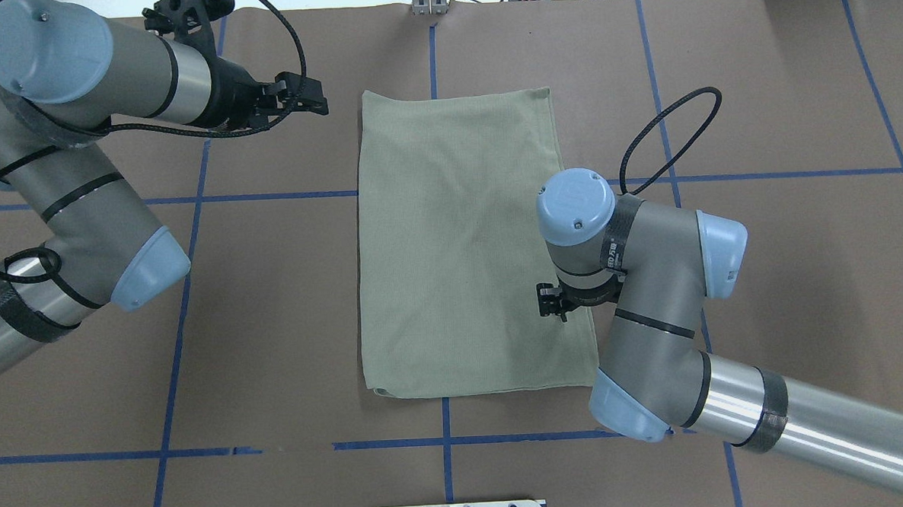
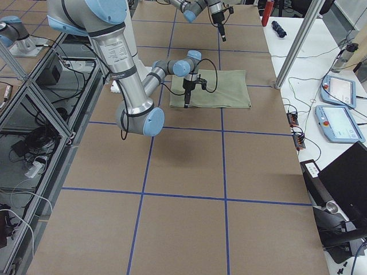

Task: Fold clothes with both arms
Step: 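Move both grippers to the shirt's near corners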

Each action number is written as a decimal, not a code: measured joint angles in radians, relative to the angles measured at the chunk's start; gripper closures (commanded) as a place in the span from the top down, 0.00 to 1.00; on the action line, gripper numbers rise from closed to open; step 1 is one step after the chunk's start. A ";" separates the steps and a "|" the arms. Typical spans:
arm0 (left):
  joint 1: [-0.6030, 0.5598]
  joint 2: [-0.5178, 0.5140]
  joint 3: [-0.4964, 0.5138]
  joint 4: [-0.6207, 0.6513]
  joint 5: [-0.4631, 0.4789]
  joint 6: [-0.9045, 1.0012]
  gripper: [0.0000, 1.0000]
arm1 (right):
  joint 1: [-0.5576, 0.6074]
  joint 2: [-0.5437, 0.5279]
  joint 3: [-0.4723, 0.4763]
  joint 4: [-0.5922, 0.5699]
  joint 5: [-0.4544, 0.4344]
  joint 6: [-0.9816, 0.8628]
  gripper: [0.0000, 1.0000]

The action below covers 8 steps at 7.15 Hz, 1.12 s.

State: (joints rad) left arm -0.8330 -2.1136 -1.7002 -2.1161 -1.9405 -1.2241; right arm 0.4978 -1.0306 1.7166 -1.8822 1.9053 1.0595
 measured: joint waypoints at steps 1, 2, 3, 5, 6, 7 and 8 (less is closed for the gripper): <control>0.000 0.000 0.000 0.000 0.000 0.000 1.00 | -0.002 -0.007 0.009 0.000 0.000 0.000 1.00; 0.000 0.000 -0.001 0.001 0.000 0.000 1.00 | -0.003 -0.023 0.037 0.001 0.000 -0.001 1.00; 0.003 0.001 -0.001 0.003 -0.002 -0.005 1.00 | -0.003 -0.042 0.088 0.002 0.001 -0.001 1.00; 0.050 0.016 -0.007 0.000 -0.031 -0.111 1.00 | -0.002 -0.065 0.186 0.008 -0.001 0.004 1.00; 0.094 0.033 -0.021 -0.001 -0.034 -0.188 1.00 | -0.001 -0.069 0.220 0.012 -0.002 0.019 1.00; 0.148 0.064 -0.049 0.001 -0.026 -0.274 0.99 | -0.001 -0.071 0.248 0.014 -0.002 0.049 1.00; 0.216 0.098 -0.085 0.006 0.005 -0.367 0.99 | -0.004 -0.073 0.277 0.018 -0.002 0.083 1.00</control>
State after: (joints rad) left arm -0.6171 -2.0154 -1.7852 -2.1102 -1.9358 -1.5907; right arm 0.4939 -1.1040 1.9937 -1.8642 1.9028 1.1428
